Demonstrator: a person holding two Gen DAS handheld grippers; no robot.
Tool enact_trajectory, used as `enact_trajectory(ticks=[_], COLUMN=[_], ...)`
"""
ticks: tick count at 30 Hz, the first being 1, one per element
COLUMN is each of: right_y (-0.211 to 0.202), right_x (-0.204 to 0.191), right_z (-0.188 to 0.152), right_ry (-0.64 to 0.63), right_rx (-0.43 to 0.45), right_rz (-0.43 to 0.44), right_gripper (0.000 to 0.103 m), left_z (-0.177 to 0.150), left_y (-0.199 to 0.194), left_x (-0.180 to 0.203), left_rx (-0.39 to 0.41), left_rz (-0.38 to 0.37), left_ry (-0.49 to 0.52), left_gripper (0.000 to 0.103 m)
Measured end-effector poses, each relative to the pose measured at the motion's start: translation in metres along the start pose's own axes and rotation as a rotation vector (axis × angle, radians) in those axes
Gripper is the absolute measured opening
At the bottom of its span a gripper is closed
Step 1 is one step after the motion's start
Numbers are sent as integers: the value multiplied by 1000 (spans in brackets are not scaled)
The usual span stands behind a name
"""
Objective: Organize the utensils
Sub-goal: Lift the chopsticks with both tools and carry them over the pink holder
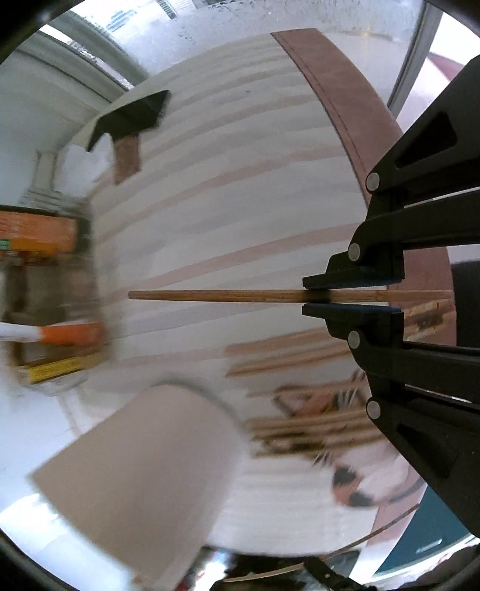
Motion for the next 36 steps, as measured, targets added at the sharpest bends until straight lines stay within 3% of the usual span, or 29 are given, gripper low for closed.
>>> enact_trajectory(ticks=[8, 13, 18, 24, 30, 36], right_y=[-88, -152, -180, -183, -147, -118], right_x=[-9, -26, -53, -93, -126, -141], right_z=[66, 132, 206, 262, 283, 276], right_ry=[37, 44, 49, 34, 0, -36], right_rx=[189, 331, 425, 490, 474, 425], right_rz=[150, 237, 279, 308, 322, 353], right_gripper=[7, 7, 7, 7, 8, 8], left_z=[87, 152, 211, 249, 251, 239], left_y=[-95, -128, -115, -56, -12, 4], left_x=[26, 45, 69, 83, 83, 83], left_rx=[234, 337, 395, 359, 346, 310], left_rz=[-102, -197, -238, -247, -185, -164], left_ry=[-52, -92, -118, -142, -116, -98], left_gripper=[4, 4, 4, 4, 4, 4])
Point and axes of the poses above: each gripper's, at about its wrist camera, not at the fingertips, and y roughly the way its jaws point, x to its right, z to its top, the point moved 8 cm from there along y, roughly the way its jaws point, and after that the axes turned 9 degrees about -z, right-handed, at the moved point
